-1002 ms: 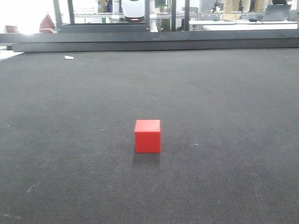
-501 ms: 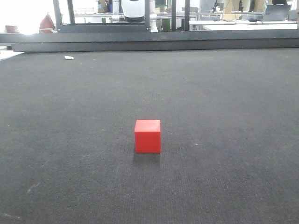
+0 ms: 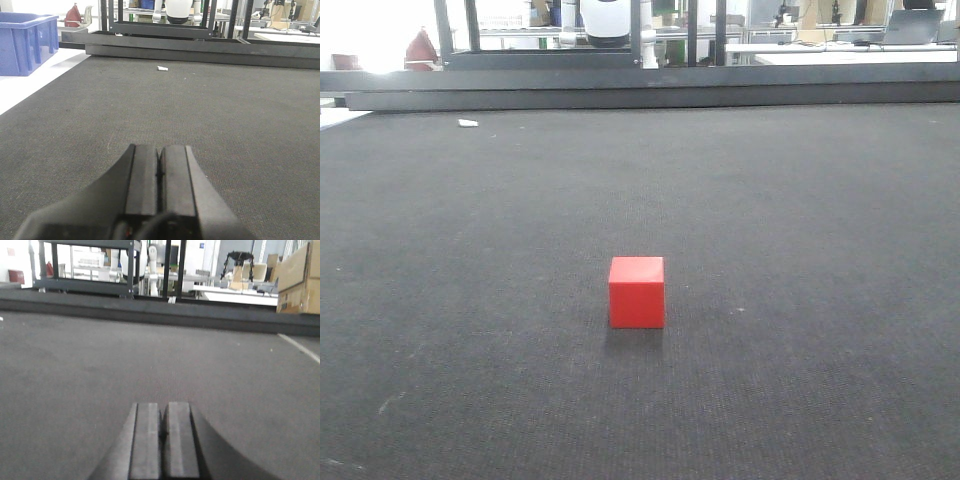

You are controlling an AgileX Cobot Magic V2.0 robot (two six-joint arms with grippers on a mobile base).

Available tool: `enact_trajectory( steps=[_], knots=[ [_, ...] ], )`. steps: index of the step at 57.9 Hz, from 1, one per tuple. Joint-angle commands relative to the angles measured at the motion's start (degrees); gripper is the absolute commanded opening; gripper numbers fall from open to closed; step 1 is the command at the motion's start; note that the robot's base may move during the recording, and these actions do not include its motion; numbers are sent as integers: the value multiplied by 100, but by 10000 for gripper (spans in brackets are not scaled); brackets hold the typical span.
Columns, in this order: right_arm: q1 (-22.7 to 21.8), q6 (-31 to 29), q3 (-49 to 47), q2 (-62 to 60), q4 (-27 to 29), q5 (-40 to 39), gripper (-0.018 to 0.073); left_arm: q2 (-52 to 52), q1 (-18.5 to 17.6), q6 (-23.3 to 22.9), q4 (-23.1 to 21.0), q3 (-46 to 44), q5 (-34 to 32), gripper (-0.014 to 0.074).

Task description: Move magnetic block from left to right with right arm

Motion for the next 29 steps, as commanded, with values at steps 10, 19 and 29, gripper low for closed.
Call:
enact_trajectory(
  steps=[10, 19, 29],
  knots=[
    [-3, -55, -1421, 706, 18, 897, 56, -51, -20, -43, -15, 51, -478, -126],
    [-3, -55, -2218, 1621, 23, 2006, 56, -51, -20, -43, -15, 51, -478, -126],
    [18, -50, -2880, 2811, 17, 2929, 56, -51, -20, -43, -15, 51, -478, -126]
  ],
)
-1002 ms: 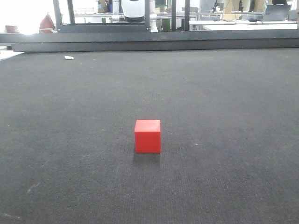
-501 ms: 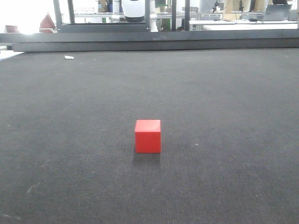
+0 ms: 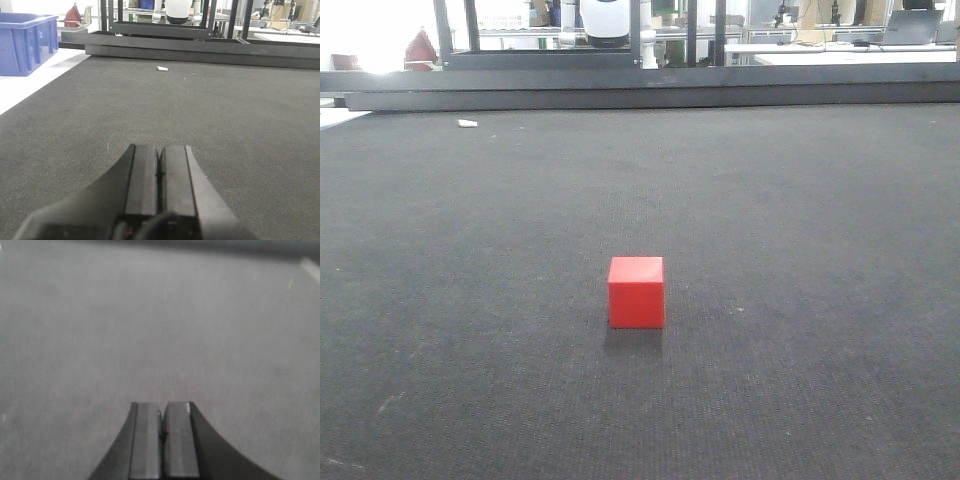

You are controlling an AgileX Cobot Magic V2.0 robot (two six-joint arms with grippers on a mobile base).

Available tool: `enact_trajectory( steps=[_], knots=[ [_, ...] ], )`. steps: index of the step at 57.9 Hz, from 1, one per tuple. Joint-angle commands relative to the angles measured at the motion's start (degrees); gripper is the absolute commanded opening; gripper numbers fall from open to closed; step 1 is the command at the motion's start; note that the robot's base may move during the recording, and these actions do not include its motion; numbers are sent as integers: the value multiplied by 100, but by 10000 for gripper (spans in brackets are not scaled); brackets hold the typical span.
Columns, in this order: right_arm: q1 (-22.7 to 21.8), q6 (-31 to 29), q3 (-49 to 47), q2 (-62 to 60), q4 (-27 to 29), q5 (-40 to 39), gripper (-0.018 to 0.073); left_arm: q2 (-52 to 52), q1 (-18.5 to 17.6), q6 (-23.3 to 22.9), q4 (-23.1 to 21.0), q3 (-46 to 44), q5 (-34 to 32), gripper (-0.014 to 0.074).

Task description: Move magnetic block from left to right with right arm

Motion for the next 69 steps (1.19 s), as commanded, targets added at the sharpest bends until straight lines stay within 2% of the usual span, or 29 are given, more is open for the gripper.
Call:
enact_trajectory(
  steps=[1, 8, 15, 22, 26, 30, 35, 42, 56, 69],
  knots=[
    [34, -44, -527, 704, 17, 169, 56, -51, -20, -43, -15, 51, -478, -126],
    [316, 400, -825, 1391, -45, 664, 58, -51, -20, -43, -15, 51, -478, -126],
    [889, 1161, -1059, 2002, -310, 848, 104, -51, -20, -43, -15, 51, -478, -126],
    [1469, 1948, -1238, 2540, -557, 917, 304, -51, -20, -43, -15, 51, -478, -126],
    [1761, 2708, -1376, 2923, -597, 1078, 498, -51, -20, -43, -15, 51, -478, -126],
    [1954, 3412, -1569, 3292, -665, 1272, 654, -51, -20, -43, -15, 51, -478, -126],
    [2216, 4078, -1846, 3774, -792, 1509, 623, -51, -20, -43, -15, 51, -478, -126],
    [2661, 4558, -2376, 4418, -824, 1748, 622, -51, -20, -43, -15, 51, -478, -126],
    [3437, 4656, -3661, 5663, -632, 2166, 622, -51, -20, -43, -15, 51, -478, -126],
    [3829, 4656, -5051, 6816, -420, 2768, 622, -51, -20, -43, -15, 51, -478, -126]
  ],
)
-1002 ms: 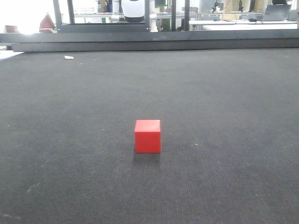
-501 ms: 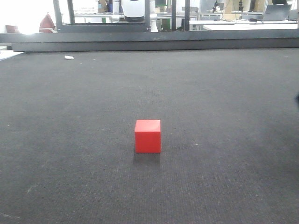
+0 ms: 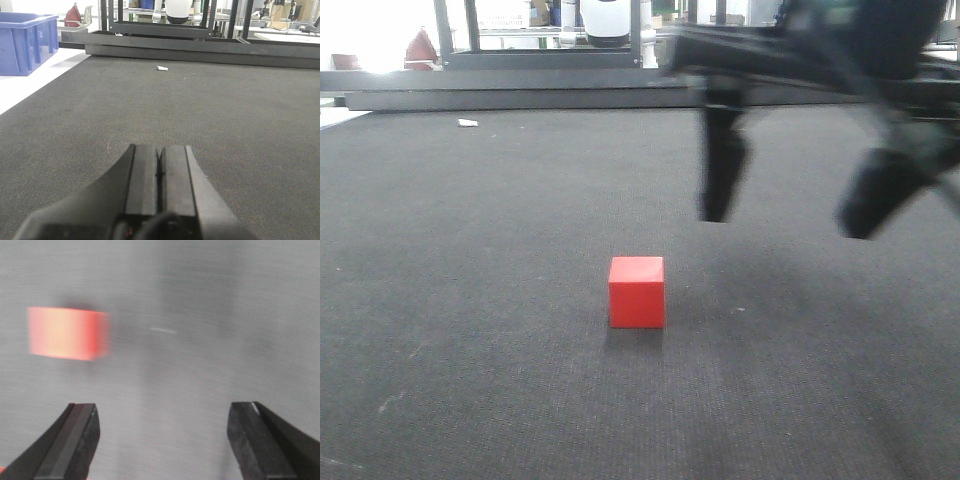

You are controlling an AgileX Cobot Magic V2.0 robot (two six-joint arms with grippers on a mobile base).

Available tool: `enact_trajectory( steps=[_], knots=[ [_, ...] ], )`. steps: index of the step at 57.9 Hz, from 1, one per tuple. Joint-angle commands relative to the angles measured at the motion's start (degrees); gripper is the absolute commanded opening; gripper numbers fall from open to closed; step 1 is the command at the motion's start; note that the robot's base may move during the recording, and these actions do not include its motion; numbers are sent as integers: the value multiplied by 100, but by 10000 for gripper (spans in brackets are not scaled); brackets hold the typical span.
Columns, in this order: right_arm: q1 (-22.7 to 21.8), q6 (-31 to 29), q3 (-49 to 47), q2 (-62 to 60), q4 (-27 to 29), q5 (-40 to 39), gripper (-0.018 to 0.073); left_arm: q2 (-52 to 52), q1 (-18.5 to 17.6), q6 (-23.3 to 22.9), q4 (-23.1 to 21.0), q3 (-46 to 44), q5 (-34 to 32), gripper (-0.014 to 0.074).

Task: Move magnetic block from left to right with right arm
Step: 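Lower the open right gripper down around the red cube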

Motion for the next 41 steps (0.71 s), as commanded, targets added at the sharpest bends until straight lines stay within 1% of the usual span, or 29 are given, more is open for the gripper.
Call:
enact_trajectory(
  steps=[1, 9, 16, 26, 41],
  knots=[
    [124, 16, -738, 273, 5, 197, 622, -51, -20, -43, -15, 51, -478, -126],
    [223, 11, -1459, 953, 12, 531, 622, -51, -20, -43, -15, 51, -478, -126],
    [236, -3, -1913, 1415, 12, 646, 622, -51, -20, -43, -15, 51, -478, -126],
    [316, -95, -2053, 1732, 12, 535, 622, -51, -20, -43, -15, 51, -478, -126],
    [345, -95, -2065, 1867, 12, 294, 622, -51, -20, -43, -15, 51, -478, -126]
  ],
)
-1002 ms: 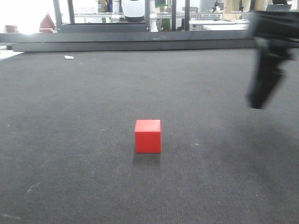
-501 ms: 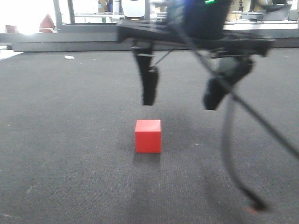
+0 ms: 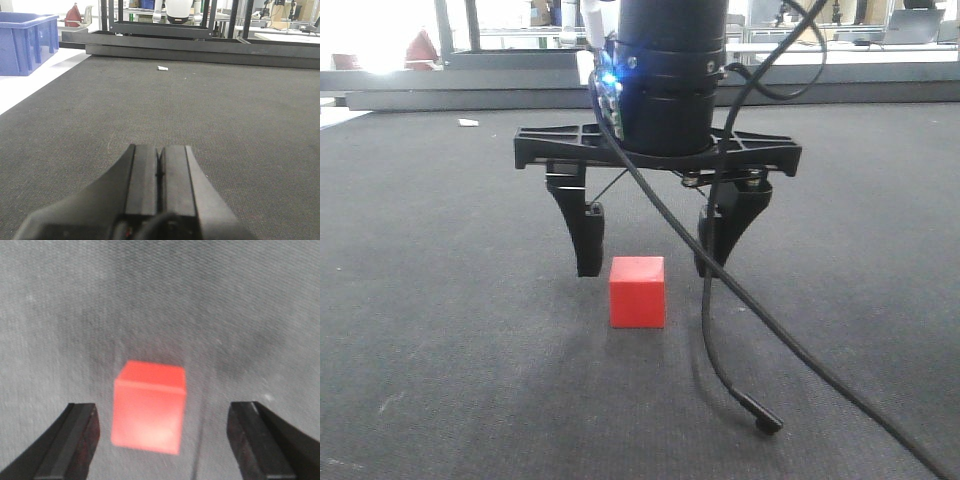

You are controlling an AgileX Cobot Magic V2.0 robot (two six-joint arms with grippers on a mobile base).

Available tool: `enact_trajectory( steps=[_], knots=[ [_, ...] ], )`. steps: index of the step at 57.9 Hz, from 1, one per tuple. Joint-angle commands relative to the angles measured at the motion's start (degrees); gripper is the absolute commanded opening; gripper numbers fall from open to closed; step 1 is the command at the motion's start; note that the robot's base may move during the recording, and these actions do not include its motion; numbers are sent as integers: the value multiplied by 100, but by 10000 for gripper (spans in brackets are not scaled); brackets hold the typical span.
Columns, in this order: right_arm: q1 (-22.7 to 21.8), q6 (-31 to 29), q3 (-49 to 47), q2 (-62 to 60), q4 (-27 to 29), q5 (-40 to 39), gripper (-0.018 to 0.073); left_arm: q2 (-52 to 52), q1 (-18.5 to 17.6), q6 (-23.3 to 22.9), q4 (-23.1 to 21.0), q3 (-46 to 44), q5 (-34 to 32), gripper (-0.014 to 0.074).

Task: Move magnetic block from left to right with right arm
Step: 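Lower the open right gripper down around the red cube, then close the right gripper on the red cube and lift it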

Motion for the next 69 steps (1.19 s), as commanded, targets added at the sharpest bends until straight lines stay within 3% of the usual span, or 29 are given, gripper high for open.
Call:
enact_trajectory(
  steps=[1, 58, 63, 69],
  knots=[
    [9, -66, -194, -272, -73, -196, 622, -51, -20, -43, -15, 51, -478, -126],
    [25, 238, -240, 41, 0, 34, 620, -51, -20, -43, -15, 51, -478, -126],
    [43, 238, -240, 41, 0, 68, 575, -51, -20, -43, -15, 51, -478, -126],
    [57, 238, -240, 41, 0, 74, 435, -51, -20, -43, -15, 51, -478, -126]
  ],
)
